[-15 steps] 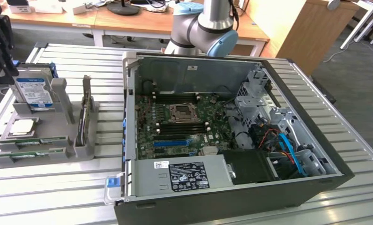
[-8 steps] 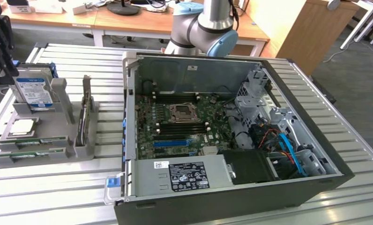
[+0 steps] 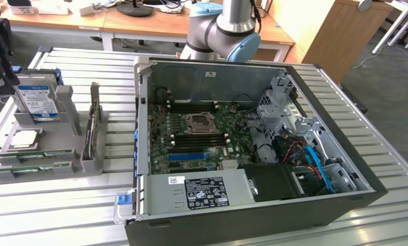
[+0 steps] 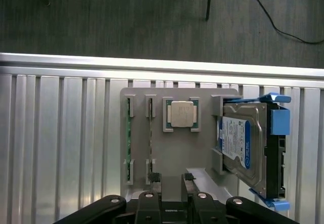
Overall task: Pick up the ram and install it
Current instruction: 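Pick up the ram and move it above insertion slot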
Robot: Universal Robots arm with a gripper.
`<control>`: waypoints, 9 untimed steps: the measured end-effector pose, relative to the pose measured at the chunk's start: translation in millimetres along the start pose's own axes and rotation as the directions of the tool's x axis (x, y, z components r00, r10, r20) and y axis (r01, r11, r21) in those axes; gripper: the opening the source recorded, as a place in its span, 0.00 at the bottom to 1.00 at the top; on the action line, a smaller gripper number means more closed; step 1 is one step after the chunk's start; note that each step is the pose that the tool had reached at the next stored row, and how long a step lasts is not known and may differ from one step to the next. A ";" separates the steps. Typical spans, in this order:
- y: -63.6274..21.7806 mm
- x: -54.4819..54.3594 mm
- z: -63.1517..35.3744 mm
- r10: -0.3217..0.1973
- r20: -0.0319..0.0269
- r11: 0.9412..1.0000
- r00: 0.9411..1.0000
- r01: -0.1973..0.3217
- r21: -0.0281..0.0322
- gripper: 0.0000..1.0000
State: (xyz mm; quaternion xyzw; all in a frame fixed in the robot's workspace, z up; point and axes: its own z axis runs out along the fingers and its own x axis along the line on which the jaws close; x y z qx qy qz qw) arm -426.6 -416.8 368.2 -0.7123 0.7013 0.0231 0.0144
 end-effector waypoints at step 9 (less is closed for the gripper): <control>0.0 2.1 0.2 0.000 0.000 1.000 1.000 0.000 0.000 0.30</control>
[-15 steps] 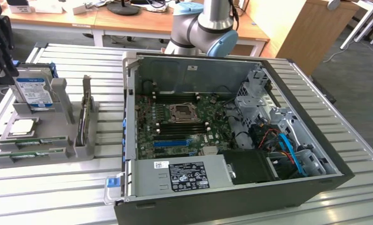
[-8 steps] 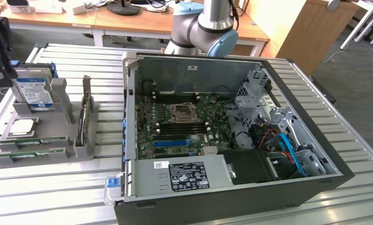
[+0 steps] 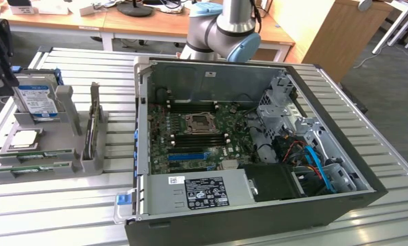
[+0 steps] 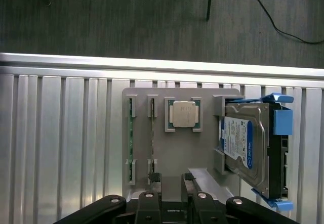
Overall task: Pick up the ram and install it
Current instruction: 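Pick up the ram and move it above insertion slot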
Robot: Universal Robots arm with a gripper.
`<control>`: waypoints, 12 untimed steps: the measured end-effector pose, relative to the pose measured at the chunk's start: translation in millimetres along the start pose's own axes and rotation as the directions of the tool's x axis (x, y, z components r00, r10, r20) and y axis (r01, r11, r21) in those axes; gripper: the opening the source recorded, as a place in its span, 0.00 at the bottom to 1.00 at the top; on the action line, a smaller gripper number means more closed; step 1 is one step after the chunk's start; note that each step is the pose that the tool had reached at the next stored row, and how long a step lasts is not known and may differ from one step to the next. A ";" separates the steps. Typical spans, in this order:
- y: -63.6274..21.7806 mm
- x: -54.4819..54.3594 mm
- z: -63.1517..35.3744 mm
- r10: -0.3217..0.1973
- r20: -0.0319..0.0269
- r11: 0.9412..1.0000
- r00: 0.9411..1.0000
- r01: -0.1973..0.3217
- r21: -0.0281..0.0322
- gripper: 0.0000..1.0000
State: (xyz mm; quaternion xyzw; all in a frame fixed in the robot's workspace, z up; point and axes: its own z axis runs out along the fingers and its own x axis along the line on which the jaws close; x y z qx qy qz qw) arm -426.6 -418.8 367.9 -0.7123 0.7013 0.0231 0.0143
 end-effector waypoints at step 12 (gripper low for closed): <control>-0.2 1.1 17.0 0.000 0.000 1.000 1.000 0.000 0.000 0.30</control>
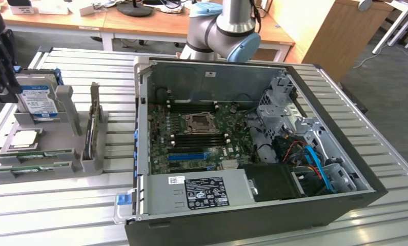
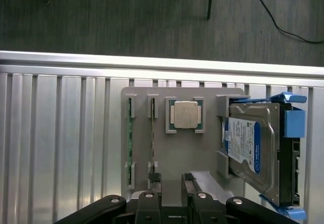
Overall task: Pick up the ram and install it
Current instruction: 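Pick up the ram and move it above insertion slot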
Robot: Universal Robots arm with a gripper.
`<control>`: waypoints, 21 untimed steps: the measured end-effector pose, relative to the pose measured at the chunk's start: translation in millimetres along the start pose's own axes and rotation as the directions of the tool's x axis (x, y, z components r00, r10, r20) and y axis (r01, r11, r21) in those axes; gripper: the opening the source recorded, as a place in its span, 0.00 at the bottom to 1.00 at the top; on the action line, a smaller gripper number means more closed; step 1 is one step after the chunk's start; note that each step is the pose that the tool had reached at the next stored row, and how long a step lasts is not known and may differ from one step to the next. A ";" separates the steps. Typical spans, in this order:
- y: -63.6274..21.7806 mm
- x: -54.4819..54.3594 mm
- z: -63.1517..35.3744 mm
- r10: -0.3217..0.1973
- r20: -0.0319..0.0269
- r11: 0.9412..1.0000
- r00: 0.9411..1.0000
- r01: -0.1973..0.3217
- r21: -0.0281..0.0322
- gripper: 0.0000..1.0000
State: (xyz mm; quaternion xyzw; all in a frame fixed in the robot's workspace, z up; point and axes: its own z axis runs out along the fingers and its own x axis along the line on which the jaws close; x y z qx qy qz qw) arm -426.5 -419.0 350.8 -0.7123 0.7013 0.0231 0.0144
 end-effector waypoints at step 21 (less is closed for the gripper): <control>-0.5 2.3 42.9 0.000 0.000 1.000 1.000 0.000 0.000 0.30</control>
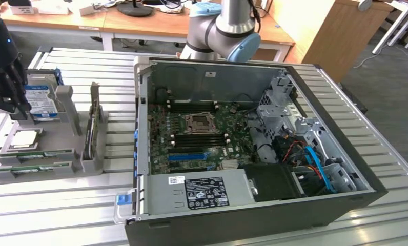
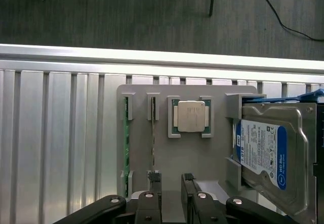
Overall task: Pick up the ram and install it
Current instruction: 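Pick up the ram and move it above insertion slot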
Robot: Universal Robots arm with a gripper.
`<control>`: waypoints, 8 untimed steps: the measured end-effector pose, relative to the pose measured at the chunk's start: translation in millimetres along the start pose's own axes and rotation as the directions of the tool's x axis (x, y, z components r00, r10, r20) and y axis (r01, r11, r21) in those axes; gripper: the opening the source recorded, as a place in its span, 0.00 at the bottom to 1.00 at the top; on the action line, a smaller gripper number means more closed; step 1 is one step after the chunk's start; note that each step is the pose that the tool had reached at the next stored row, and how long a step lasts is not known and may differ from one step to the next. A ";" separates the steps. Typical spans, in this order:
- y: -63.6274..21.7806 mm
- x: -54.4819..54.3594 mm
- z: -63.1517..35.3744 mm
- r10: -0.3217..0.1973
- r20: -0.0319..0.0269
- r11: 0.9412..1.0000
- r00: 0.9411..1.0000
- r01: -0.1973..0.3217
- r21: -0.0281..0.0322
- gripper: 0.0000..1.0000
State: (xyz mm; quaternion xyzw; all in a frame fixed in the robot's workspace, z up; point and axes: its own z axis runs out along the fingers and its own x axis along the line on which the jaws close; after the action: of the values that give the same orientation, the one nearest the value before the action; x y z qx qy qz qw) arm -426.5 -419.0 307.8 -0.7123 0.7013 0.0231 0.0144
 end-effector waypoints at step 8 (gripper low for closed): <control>-0.1 0.6 11.3 0.000 0.000 1.000 1.000 0.000 0.000 0.30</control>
State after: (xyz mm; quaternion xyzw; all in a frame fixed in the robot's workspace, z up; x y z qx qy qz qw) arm -426.5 -419.1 296.5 -0.7124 0.7013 0.0231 0.0143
